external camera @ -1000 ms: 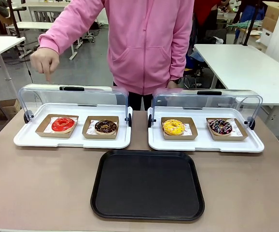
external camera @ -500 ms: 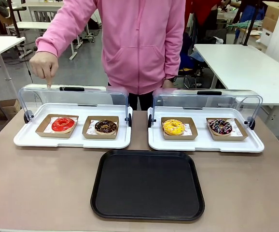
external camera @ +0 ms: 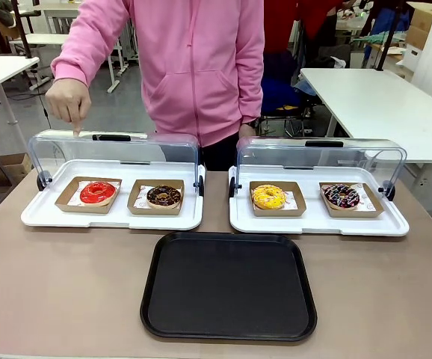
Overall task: Move the first donut from the left to the tray.
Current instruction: Pick up the Paper togo box containing the Donut indicated by the person and place it on the Handle tray.
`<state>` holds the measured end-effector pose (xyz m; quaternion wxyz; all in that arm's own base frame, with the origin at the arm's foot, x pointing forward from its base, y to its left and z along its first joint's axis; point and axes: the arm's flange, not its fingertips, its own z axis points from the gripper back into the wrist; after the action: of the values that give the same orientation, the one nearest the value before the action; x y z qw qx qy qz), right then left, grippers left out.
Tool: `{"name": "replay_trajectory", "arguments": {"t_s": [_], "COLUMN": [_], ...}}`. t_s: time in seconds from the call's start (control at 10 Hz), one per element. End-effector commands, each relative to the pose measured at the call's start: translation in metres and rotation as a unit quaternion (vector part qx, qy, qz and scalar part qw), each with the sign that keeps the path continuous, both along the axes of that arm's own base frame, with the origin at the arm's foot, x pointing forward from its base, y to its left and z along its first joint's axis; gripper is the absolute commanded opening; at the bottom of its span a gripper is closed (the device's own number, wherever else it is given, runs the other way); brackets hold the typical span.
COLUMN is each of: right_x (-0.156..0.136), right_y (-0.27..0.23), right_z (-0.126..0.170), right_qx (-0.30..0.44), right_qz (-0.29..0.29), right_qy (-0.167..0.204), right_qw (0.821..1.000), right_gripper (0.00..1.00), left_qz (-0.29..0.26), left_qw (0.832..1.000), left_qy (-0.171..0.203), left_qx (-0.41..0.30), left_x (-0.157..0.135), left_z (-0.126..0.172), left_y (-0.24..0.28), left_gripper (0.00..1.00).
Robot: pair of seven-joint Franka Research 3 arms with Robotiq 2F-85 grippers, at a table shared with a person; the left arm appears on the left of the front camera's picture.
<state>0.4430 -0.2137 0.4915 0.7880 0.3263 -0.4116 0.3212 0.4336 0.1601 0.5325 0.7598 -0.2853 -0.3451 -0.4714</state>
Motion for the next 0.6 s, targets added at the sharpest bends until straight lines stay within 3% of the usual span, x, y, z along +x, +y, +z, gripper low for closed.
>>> {"name": "replay_trajectory", "arguments": {"t_s": [0.0,0.5], "right_x": [-0.0024,-0.0024], "right_y": [0.0009,0.0009], "right_z": [0.0034,0.0034], "right_qx": [0.003,0.003], "right_qz": [0.002,0.002], "right_qy": [-0.004,-0.004], "right_qw": [1.0,1.0], "right_gripper": [1.0,1.0], "left_qz": [-0.003,-0.003], "left_qw": [1.0,1.0], "left_qy": [-0.004,-0.004], "left_qx": [-0.002,-0.002], "left_x": [-0.0008,-0.0008], "left_z": [0.0022,0.0022], "left_y": [-0.0005,-0.0005], "left_gripper": [1.0,1.0]}}
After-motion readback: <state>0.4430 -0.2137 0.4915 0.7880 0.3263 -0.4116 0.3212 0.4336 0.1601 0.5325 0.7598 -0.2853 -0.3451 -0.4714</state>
